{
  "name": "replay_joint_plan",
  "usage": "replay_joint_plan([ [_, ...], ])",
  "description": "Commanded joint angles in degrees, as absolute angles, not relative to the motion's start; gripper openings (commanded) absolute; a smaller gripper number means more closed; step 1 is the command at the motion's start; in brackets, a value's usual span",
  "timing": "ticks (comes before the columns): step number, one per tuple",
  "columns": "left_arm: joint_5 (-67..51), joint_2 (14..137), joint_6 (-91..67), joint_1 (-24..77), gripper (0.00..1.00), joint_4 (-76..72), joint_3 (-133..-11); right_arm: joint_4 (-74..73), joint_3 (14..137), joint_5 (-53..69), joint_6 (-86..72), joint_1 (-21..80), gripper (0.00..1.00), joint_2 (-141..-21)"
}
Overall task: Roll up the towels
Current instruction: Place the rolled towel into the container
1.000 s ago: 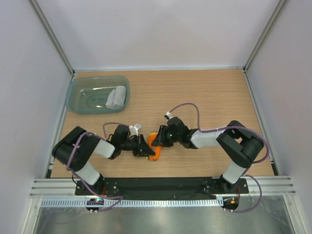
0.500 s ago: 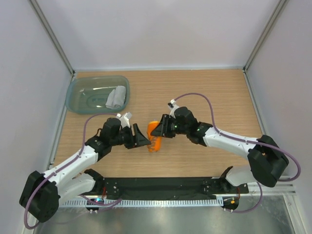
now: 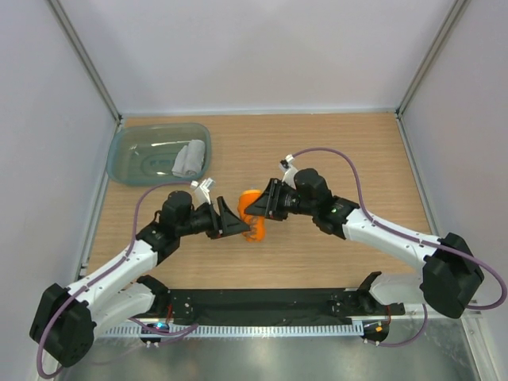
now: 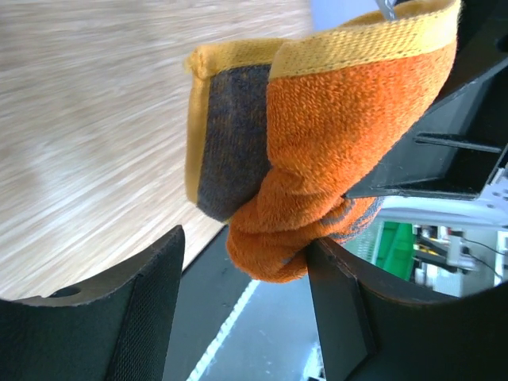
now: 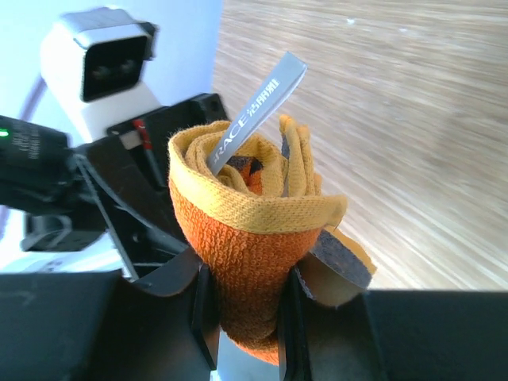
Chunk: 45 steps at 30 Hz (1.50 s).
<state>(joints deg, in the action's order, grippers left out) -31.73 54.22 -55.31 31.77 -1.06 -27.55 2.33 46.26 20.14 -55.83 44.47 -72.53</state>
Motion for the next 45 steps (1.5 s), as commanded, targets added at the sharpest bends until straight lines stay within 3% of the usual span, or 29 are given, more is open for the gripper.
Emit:
replay_joint_plan([
  [1, -34.54, 53.53, -60.02, 31.73, 0.63, -13.16, -25.23, 17.12, 47.29, 29.87, -66.17, 45.35, 0.01, -69.17],
  [6, -34.89, 51.07, -59.07, 31.64, 0.66, -14.42, -25.40, 20.74, 49.22, 34.09, -71.98, 45.26, 0.01, -69.17],
  [15, -28.66, 48.25, -49.93, 31.64, 0.69, -1.59, -29.79, 26.71, 48.96, 38.67, -83.22, 45.35, 0.01, -70.58],
  [24, -16.09, 44.65, -42.80, 31.64, 0.71, 12.03, -32.61, 35.94, 47.11, 41.31, -92.27, 45.44, 0.01, -72.95],
  [29, -11.43, 41.84, -43.59, 31.64, 0.77, 11.17, -31.12, 40.06, 47.20, 42.36, -96.05, 45.79, 0.01, -74.62],
  [35, -15.02, 45.08, -46.40, 31.64, 0.76, 3.97, -29.80, 54.38, 45.00, 42.01, -104.23, 46.40, 0.01, -78.66],
  [39, -17.75, 47.11, -48.33, 31.64, 0.66, -1.56, -29.18, 57.30, 44.30, 41.57, -105.56, 46.84, 0.01, -80.24],
  [42, -17.40, 47.81, -48.52, 31.64, 0.45, -1.41, -30.06, 54.69, 43.77, 41.40, -102.85, 46.85, 0.01, -79.46],
  [43, -16.97, 47.90, -48.43, 31.64, 0.31, -0.19, -30.58, 52.06, 43.60, 40.70, -100.83, 46.76, 0.01, -78.84],
  [45, -16.70, 47.99, -47.99, 31.64, 0.17, 2.10, -30.94, 38.81, 43.59, 39.21, -91.35, 46.76, 0.01, -74.98],
])
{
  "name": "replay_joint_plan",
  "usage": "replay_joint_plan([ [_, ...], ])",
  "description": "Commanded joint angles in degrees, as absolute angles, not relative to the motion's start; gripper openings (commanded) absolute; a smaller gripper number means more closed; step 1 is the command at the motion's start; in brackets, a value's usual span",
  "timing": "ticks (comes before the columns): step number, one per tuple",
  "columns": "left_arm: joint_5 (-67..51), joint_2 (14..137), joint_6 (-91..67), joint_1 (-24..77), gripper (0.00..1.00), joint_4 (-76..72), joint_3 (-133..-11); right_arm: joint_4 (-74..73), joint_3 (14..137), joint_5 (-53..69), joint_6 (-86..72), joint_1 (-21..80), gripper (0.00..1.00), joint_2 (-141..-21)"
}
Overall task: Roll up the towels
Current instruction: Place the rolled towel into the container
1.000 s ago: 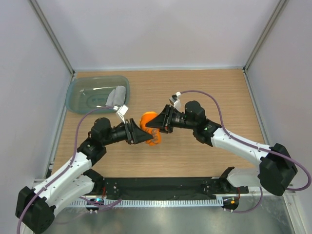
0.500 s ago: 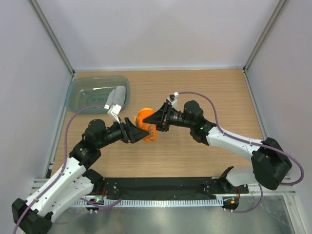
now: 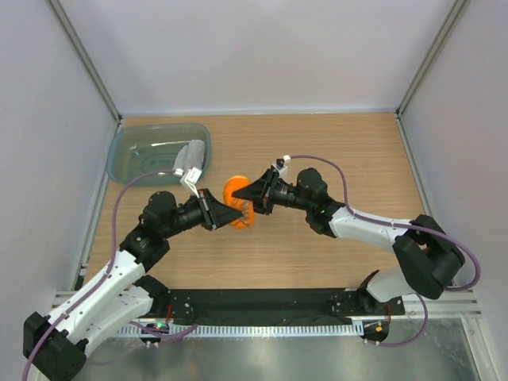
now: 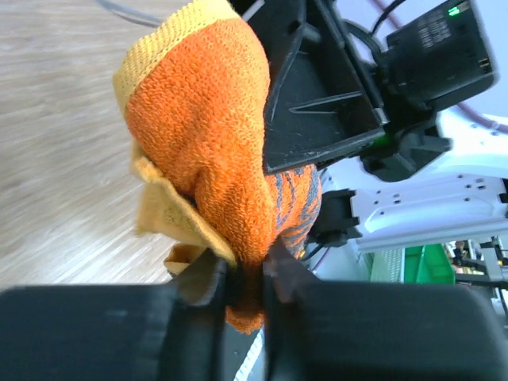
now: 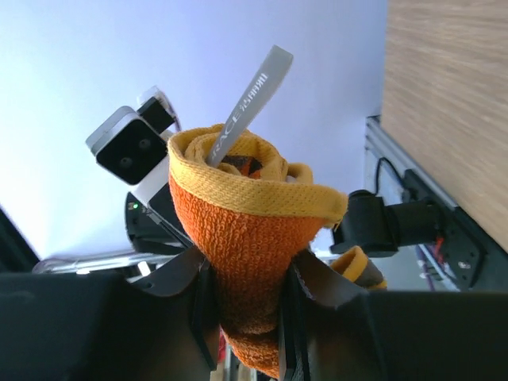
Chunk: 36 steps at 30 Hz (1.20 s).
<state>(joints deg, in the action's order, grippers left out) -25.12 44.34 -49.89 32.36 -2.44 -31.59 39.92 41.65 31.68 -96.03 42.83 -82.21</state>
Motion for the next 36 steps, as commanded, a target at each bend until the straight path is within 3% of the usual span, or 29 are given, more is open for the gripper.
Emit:
replay_joint_plan([
  [1, -16.35, 47.90, -47.47, 31.64, 0.04, 4.89, -31.37, 33.45, 44.72, 36.76, -87.66, 46.67, 0.01, -73.32],
  [5, -14.77, 47.03, -46.58, 31.64, 0.00, 10.28, -32.08, -1.73, 52.19, 27.18, -67.53, 46.76, 0.02, -67.42],
  [8, -15.82, 46.15, -46.15, 31.64, 0.00, 10.99, -32.34, -13.32, 57.99, 19.12, -58.11, 46.76, 0.27, -66.10],
  [9, -16.34, 46.06, -45.97, 31.64, 0.00, 11.16, -33.21, -18.58, 58.96, 17.68, -56.53, 46.76, 0.52, -65.92],
  [12, -17.14, 46.23, -44.83, 31.47, 0.00, 12.82, -35.93, -27.49, 62.22, 10.83, -52.04, 46.76, 0.74, -66.44],
  [15, -18.80, 47.63, -43.60, 30.59, 0.00, 15.19, -38.75, -34.70, 63.80, 2.59, -49.14, 46.67, 0.81, -67.06],
  [21, -19.07, 50.27, -37.02, 24.72, 0.00, 25.02, -48.24, -41.57, 63.20, -8.43, -46.50, 45.62, 0.83, -65.31],
  [32, -12.14, 66.43, -26.72, 5.47, 0.00, 39.37, -69.85, -40.43, 60.12, -6.50, -44.83, 44.91, 0.83, -63.19],
  [36, -4.32, 73.02, -23.04, 0.97, 0.00, 41.22, -76.88, -41.40, 60.47, -6.24, -43.60, 44.82, 0.83, -63.54],
])
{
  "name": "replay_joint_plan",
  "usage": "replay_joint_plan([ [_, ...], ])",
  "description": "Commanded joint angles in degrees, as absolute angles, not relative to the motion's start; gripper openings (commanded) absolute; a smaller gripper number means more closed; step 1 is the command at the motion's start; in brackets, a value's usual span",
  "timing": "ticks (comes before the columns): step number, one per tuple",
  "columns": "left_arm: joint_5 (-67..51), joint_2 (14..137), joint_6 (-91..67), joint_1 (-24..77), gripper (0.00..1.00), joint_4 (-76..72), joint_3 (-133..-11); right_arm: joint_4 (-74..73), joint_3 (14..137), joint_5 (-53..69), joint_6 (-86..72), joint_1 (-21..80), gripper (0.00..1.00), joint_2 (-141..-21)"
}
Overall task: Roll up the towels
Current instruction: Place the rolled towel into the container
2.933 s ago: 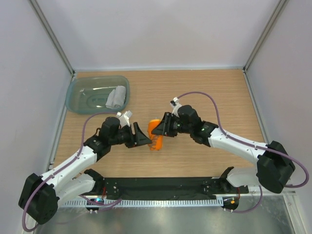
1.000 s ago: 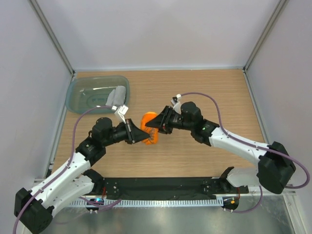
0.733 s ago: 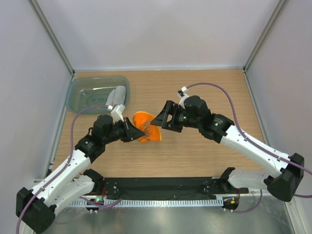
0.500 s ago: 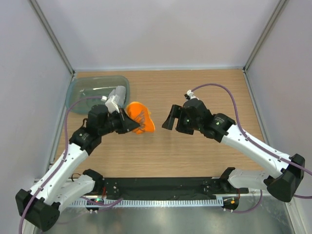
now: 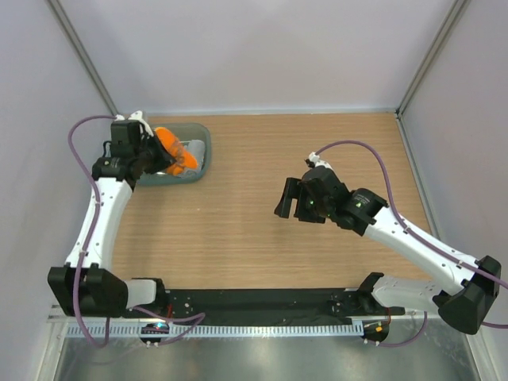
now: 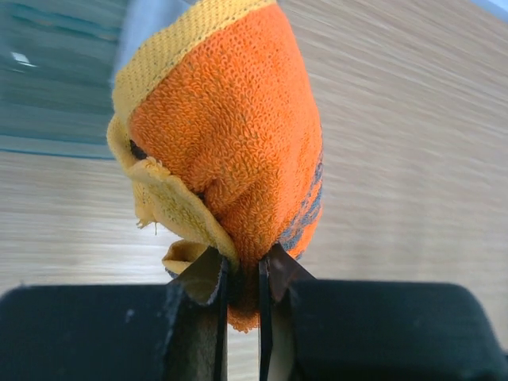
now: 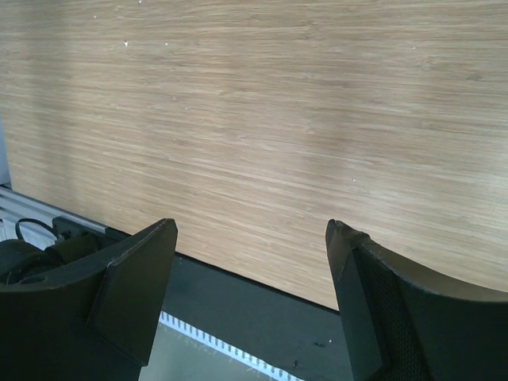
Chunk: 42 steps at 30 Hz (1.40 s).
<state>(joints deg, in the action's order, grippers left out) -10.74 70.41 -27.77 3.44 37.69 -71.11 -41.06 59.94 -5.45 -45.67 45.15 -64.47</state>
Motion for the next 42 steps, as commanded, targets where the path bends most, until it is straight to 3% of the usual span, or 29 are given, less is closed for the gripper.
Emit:
replay_joint_plan([
  [1, -3.44, 74.52, -22.33, 0.27, 0.00, 41.48, -78.12, -41.48, 60.38, -6.15, -43.25, 44.74, 0.83, -63.54],
  [11, 21.69, 92.97, -10.38, -5.10, 0.00, 45.00, -92.54, -42.01, 59.76, -3.60, -41.49, 44.47, 0.83, -65.04],
  [19, 30.14, 107.99, -4.84, -4.49, 0.00, 47.37, -100.71, -43.24, 60.03, -2.90, -39.81, 44.12, 0.83, -66.00],
  [36, 31.64, 121.98, -5.71, 9.74, 0.00, 51.24, -105.38, -41.66, 57.13, -0.97, -40.34, 42.45, 0.82, -65.21],
  [42, 24.88, 123.13, -6.59, 10.55, 0.00, 50.28, -105.30, -41.83, 56.87, -0.79, -40.17, 41.92, 0.82, -64.60],
])
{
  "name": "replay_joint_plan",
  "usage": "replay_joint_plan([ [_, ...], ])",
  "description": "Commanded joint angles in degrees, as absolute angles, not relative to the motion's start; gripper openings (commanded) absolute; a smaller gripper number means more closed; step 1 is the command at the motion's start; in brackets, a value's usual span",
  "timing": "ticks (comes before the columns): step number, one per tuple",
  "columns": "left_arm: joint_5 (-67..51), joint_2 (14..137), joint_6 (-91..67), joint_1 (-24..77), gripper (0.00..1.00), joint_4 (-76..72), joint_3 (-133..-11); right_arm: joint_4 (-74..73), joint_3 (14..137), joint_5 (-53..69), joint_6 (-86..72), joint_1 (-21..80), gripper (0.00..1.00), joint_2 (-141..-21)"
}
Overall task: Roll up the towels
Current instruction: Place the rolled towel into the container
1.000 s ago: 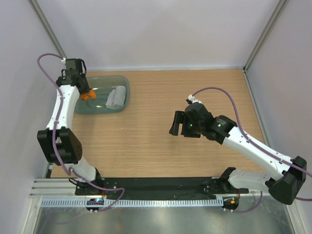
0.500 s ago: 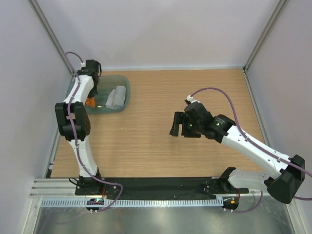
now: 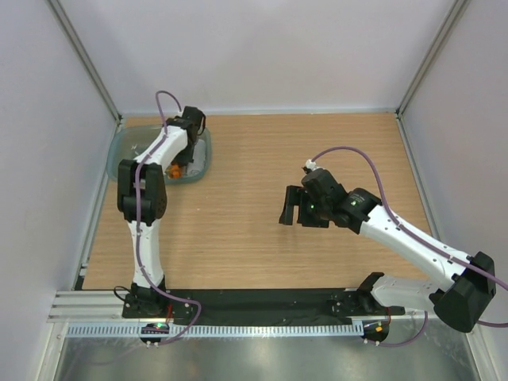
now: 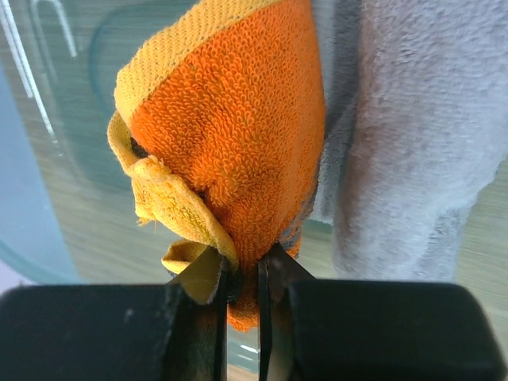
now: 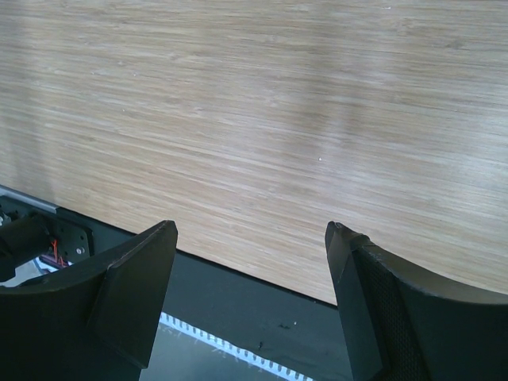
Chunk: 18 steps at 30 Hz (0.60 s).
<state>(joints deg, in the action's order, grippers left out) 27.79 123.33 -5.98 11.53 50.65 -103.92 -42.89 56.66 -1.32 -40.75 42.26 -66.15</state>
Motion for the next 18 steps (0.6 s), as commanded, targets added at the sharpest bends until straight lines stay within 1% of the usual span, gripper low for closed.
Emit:
replay_joint_plan([
  [1, 23.83, 122.96, -6.16, 10.37, 0.00, 49.49, -104.94, -41.84, 56.69, -0.79, -40.17, 41.84, 0.82, -64.43],
  [2, 20.25, 122.70, -5.80, 10.20, 0.00, 48.96, -103.98, -41.84, 56.60, -0.79, -40.08, 41.40, 0.82, -64.25],
  [6, 12.59, 120.68, -6.50, 8.53, 0.00, 44.48, -99.24, -41.92, 55.99, -0.79, -39.73, 40.70, 0.82, -63.63],
  [10, 4.32, 118.92, -8.17, 5.72, 0.00, 38.77, -94.58, -41.84, 55.81, 1.58, -39.55, 40.17, 0.82, -63.89],
  [12, -1.65, 118.13, -9.31, 3.79, 0.00, 36.31, -92.39, -41.75, 55.90, 1.76, -39.55, 40.17, 0.82, -63.98],
  [18, -15.62, 119.61, -13.18, -2.89, 0.02, 35.07, -91.58, -41.22, 55.64, 2.37, -39.55, 39.90, 0.82, -64.16],
])
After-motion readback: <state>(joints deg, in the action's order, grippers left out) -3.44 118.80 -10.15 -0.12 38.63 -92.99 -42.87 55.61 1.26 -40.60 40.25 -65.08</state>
